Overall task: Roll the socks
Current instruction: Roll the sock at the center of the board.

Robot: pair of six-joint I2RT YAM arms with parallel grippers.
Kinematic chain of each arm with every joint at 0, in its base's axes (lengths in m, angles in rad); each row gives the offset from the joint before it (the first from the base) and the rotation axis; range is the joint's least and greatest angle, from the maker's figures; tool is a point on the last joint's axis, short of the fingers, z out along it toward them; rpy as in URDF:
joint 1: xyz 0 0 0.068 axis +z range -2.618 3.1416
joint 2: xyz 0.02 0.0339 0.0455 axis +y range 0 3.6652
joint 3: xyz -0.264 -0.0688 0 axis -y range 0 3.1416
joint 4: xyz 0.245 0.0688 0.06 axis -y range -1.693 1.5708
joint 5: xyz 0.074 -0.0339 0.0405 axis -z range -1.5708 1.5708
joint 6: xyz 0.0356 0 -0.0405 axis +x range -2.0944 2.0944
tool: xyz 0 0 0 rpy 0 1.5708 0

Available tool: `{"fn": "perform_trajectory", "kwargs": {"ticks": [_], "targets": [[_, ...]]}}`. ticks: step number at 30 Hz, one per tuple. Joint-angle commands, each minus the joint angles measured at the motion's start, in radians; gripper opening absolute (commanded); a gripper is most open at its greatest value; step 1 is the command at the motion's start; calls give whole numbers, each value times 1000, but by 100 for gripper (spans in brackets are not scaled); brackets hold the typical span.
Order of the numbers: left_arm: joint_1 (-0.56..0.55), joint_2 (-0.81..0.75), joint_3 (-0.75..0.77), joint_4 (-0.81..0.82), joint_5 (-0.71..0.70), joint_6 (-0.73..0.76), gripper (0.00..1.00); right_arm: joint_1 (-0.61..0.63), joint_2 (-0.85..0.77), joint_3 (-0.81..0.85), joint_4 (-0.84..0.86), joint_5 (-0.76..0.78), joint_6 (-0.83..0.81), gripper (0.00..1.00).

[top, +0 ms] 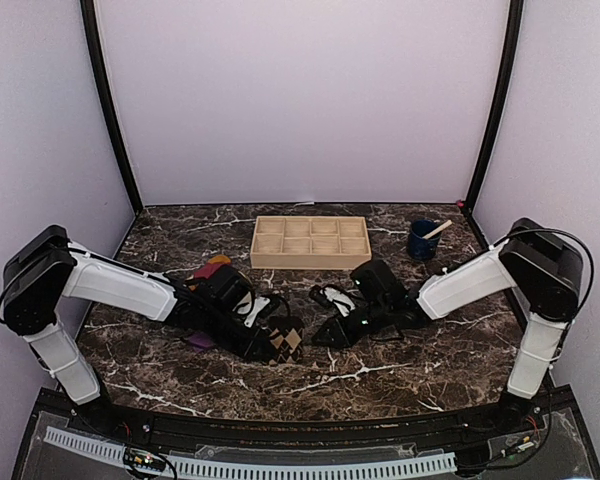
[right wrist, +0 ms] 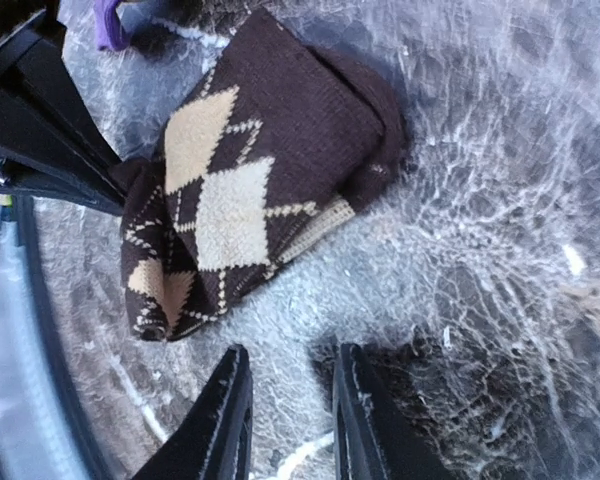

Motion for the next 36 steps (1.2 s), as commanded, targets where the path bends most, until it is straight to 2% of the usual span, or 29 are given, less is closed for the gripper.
{"fn": "perform_trajectory", "kwargs": {"ticks": [1,5,10,21,36], "targets": [[22,47,-4,-108,33,13,0,91,-79,-49,17,300,-146,27],[41,56,5,-131,65,28,0,193,-145,-89,52,508,-263,27],[66,65,13,-144,117,40,0,295,-187,-103,66,636,-371,32],[76,97,43,-191,164,75,0,432,-75,43,-47,704,-539,40],[85,113,59,-215,198,101,0,449,14,122,-94,729,-614,42]]}}
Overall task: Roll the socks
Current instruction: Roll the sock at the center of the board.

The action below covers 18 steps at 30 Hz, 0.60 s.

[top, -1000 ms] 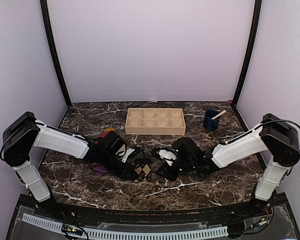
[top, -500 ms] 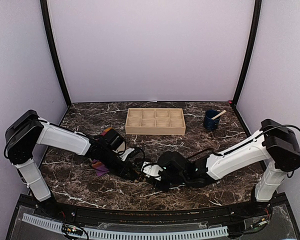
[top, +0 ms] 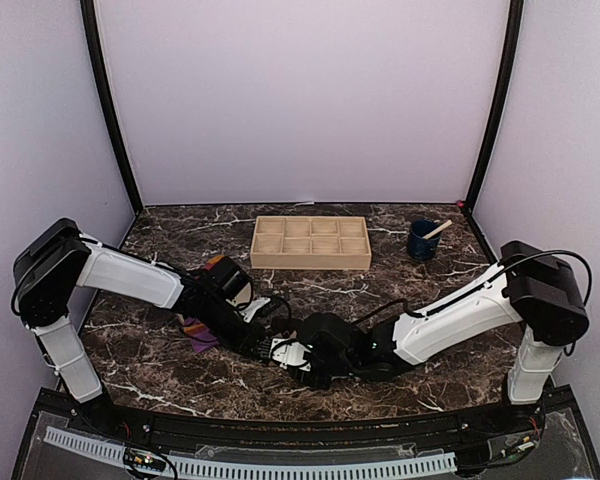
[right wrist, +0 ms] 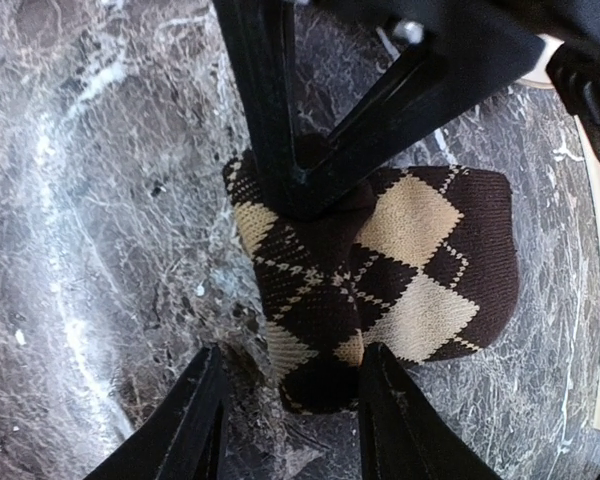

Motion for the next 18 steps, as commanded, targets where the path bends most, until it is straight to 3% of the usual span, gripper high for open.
{"fn": "perform_trajectory", "kwargs": {"ticks": [1,18], "targets": [[1,35,-14,-111,-12,21,0,6,24,28,-3,27,-34,41],[6,39,-9,-117,4,36,0,-2,90,58,-51,10,-64,26]]}}
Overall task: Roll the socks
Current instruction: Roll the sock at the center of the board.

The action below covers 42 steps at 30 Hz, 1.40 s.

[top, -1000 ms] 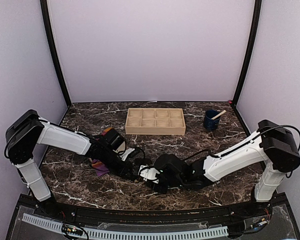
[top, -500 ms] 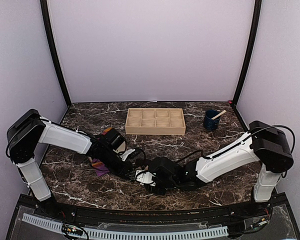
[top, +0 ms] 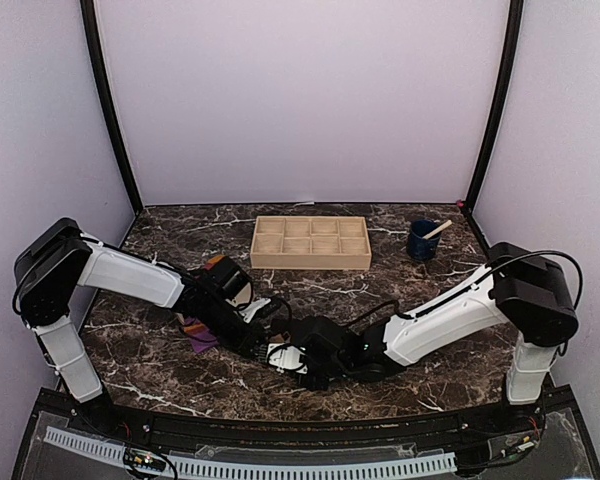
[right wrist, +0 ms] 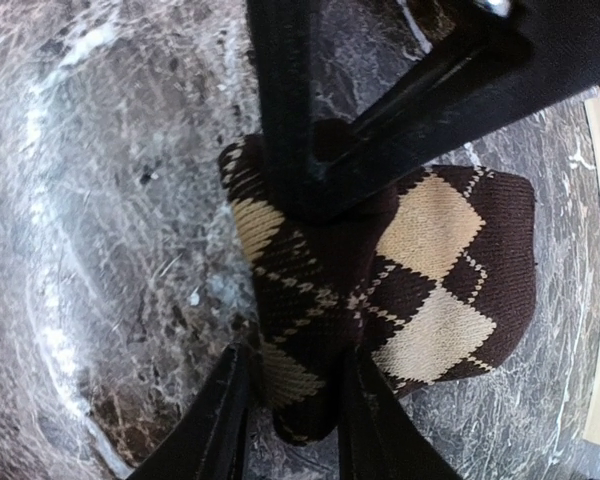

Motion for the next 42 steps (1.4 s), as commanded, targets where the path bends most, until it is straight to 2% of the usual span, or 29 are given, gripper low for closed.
{"fn": "perform_trajectory", "kwargs": {"ticks": [1,17,21,24,26,33,42], "targets": [[1,33,-14,-106,-20,20,0,-3,36,24,-32,-8,-5,25],[17,7,-21,-111,-45,6,0,-77,62,25,-137,-123,54,4],[32,-30,-37,-96,-92,-27,23,-92,63,34,-155,-177,78,3],[48,-80,-54,-75,-129,-62,36,-106,67,46,-177,-217,99,2],[59,-113,-67,-63,-157,-80,41,-114,68,54,-188,-238,112,2],[77,-219,-141,23,-207,-130,44,-142,68,76,-224,-324,164,2],[78,-414,-296,223,-200,-131,44,-199,107,173,-334,-545,241,2]]}}
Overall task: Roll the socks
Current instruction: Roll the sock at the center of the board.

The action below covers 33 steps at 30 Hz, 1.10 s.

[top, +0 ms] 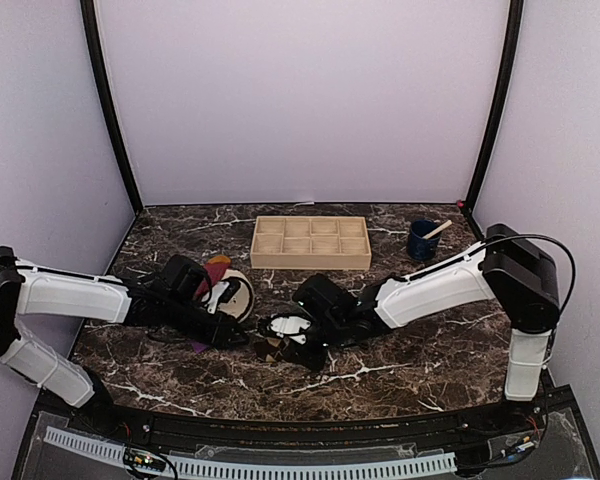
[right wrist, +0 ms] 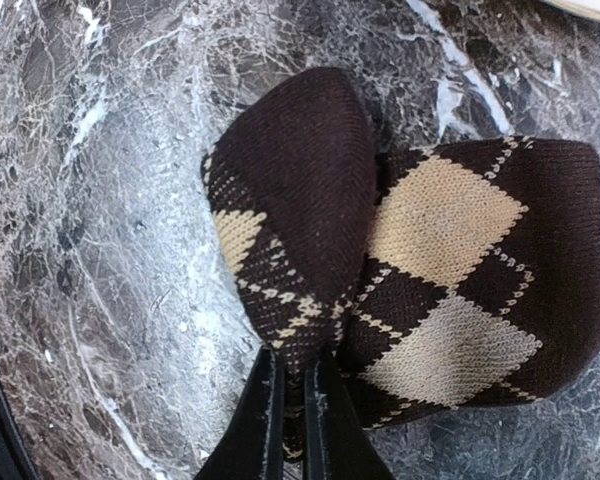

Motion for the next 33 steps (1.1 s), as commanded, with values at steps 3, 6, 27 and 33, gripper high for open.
{"fn": "perform_trajectory", "kwargs": {"ticks": [3,6,27,33], "targets": [[1,-123,-93,162,-5,7,44,-42,73,71,-176,-207,73,2],[-12,-140,-110,207,2,9,44,-61,85,94,-209,-267,92,2],[-225,-95,-137,332,-115,182,48,-152,142,77,-207,-653,206,2],[-272,-70,-129,341,-108,235,48,-164,149,79,-213,-675,211,1]]}}
